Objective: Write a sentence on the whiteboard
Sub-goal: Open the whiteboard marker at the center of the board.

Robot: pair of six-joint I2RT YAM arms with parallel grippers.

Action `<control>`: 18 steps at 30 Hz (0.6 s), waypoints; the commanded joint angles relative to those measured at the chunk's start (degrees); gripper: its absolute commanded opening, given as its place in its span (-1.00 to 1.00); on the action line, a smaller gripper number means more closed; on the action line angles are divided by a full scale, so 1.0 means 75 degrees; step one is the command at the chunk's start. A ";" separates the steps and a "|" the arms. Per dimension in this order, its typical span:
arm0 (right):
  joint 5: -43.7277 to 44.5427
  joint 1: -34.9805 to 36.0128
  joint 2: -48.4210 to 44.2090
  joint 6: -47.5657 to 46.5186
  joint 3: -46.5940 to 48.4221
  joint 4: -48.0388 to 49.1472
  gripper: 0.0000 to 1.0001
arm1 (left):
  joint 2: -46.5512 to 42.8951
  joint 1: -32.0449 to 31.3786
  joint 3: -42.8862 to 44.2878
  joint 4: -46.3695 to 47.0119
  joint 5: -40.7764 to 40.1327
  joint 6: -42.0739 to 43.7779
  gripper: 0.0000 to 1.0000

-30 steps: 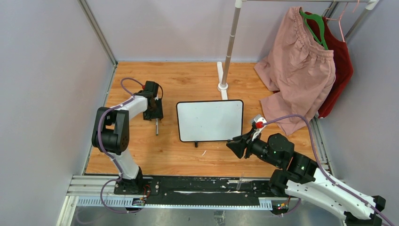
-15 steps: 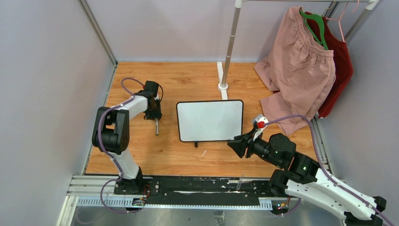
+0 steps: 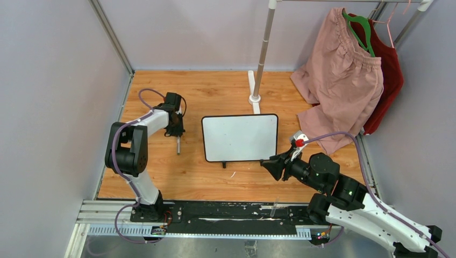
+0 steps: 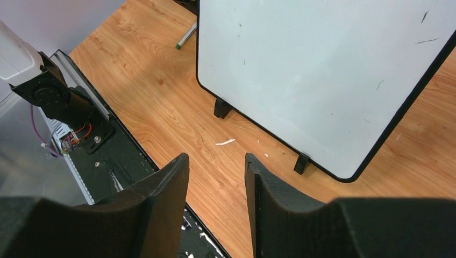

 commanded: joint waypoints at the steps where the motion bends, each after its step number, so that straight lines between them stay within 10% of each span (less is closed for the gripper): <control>1: 0.0217 0.0092 -0.0101 -0.0002 0.0262 -0.0155 -0.07 | 0.0229 0.0055 -0.0475 -0.0251 -0.0011 -0.0023 -1.00; 18: 0.0480 0.0089 0.0031 -0.0056 0.0520 -0.0077 -0.06 | -0.3554 0.0141 -0.0649 -0.0784 -0.0451 -0.0754 -1.00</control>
